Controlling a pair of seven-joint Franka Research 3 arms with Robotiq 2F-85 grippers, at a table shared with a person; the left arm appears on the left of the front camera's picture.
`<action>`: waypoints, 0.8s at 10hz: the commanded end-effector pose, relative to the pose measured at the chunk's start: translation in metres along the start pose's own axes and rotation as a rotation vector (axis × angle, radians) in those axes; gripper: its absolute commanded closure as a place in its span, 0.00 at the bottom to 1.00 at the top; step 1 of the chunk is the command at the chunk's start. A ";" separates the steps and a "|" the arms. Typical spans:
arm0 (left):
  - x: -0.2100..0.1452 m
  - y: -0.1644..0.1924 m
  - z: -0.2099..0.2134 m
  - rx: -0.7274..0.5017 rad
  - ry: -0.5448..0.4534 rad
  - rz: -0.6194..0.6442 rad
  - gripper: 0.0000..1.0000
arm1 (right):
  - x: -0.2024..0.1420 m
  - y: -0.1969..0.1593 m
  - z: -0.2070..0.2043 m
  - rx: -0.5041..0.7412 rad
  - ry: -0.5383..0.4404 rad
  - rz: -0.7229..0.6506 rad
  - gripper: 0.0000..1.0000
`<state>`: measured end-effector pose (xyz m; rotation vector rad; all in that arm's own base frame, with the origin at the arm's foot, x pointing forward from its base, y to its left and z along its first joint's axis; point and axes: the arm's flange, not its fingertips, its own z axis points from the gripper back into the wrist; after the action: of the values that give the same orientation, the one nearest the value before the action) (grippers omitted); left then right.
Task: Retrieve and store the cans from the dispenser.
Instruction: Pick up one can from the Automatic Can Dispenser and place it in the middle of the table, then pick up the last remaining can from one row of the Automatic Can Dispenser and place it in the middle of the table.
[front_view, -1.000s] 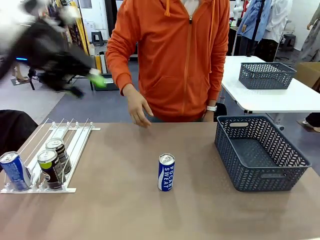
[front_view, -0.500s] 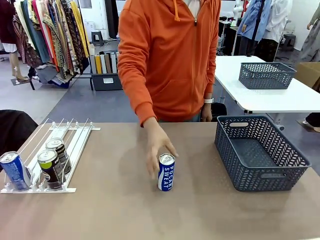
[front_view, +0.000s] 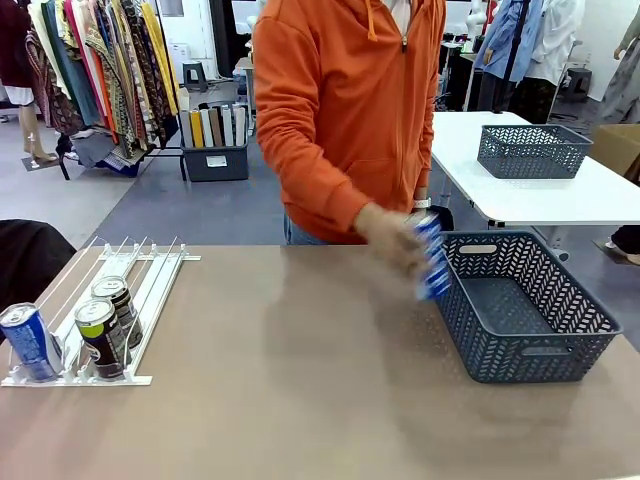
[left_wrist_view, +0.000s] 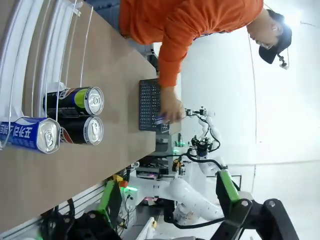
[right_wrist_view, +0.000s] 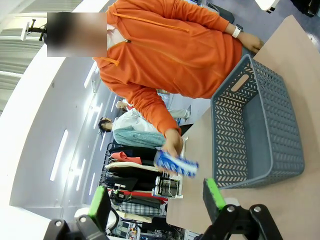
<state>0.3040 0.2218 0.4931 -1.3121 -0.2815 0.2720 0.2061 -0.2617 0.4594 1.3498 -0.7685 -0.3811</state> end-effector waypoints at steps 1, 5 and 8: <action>-0.006 -0.017 0.003 0.006 -0.010 -0.052 0.00 | 0.003 0.002 -0.001 0.018 -0.015 0.028 0.00; -0.006 -0.017 0.003 0.006 -0.010 -0.052 0.00 | 0.003 0.002 -0.001 0.018 -0.015 0.028 0.00; -0.006 -0.017 0.003 0.006 -0.010 -0.052 0.00 | 0.003 0.002 -0.001 0.018 -0.015 0.028 0.00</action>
<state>0.2984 0.2192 0.5099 -1.2770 -0.3018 0.2554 0.2061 -0.2616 0.4594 1.3497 -0.7689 -0.3805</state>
